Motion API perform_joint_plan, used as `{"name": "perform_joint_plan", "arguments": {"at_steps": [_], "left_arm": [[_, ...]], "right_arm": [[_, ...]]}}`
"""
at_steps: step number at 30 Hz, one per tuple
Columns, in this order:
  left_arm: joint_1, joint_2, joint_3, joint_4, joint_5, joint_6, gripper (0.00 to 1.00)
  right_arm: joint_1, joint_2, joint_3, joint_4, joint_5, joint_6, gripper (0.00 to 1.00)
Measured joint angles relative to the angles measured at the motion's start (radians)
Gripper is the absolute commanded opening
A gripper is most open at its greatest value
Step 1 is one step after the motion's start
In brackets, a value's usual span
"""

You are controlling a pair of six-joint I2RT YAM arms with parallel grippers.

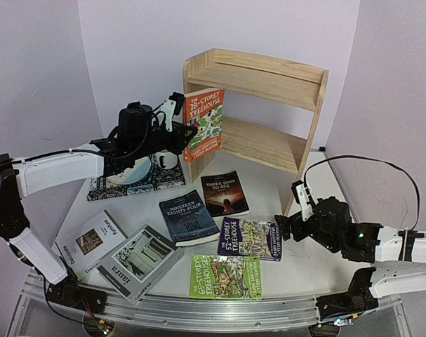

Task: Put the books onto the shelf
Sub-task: Place the book on the shelf.

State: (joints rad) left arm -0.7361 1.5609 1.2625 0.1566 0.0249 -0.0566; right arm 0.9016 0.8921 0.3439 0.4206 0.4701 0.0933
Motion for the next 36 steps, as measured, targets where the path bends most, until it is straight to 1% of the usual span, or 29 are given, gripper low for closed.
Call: {"name": "perform_joint_plan", "arguments": {"at_steps": [6, 20, 30, 36], "left_arm": [[0.0, 0.006, 0.002, 0.002, -0.03, 0.03, 0.0], [0.0, 0.028, 0.022, 0.007, -0.044, 0.101, 0.0], [0.002, 0.037, 0.023, 0.025, -0.044, 0.085, 0.0], [0.002, 0.037, -0.008, 0.079, -0.044, 0.084, 0.0]], "right_arm": [[0.0, 0.0, 0.0, 0.0, -0.006, 0.0, 0.98], [0.0, 0.004, 0.0, 0.001, -0.01, 0.0, 0.98], [0.0, 0.007, 0.0, 0.002, -0.01, 0.001, 0.98], [0.0, 0.016, 0.0, 0.007, -0.011, 0.002, 0.98]]}}
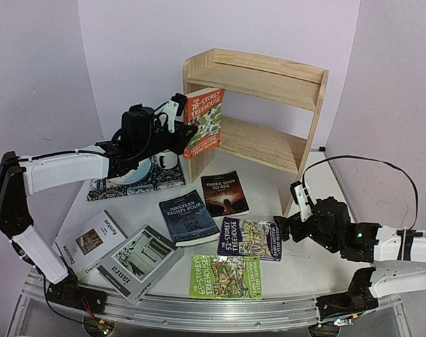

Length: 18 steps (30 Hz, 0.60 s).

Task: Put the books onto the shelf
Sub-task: Place the book on the shelf.

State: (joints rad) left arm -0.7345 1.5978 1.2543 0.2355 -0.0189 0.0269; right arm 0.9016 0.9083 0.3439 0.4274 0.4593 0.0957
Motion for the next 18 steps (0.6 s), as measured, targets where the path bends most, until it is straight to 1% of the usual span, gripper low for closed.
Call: {"name": "perform_joint_plan", "arguments": {"at_steps": [3, 7, 11, 12, 14, 15, 18], "left_arm": [[0.0, 0.002, -0.005, 0.012, -0.003, 0.0, 0.02], [0.0, 0.016, -0.005, 0.037, -0.005, 0.001, 0.14], [0.0, 0.03, -0.005, 0.062, -0.01, 0.001, 0.17], [0.0, 0.033, -0.005, 0.066, -0.011, 0.001, 0.19], [0.0, 0.042, -0.004, 0.08, -0.012, 0.001, 0.31], [0.0, 0.046, -0.002, 0.087, -0.012, 0.003, 0.35], [0.0, 0.067, 0.015, 0.122, -0.018, -0.001, 0.36]], "right_arm": [[0.0, 0.0, 0.0, 0.0, 0.0, 0.001, 0.98], [0.0, 0.0, 0.0, 0.0, 0.0, 0.001, 0.98], [0.0, 0.0, 0.0, 0.0, 0.0, 0.001, 0.98], [0.0, 0.0, 0.0, 0.0, 0.0, 0.001, 0.98], [0.0, 0.0, 0.0, 0.0, 0.0, 0.001, 0.98], [0.0, 0.0, 0.0, -0.001, 0.0, 0.001, 0.98], [0.0, 0.0, 0.0, 0.0, 0.0, 0.002, 0.98]]}}
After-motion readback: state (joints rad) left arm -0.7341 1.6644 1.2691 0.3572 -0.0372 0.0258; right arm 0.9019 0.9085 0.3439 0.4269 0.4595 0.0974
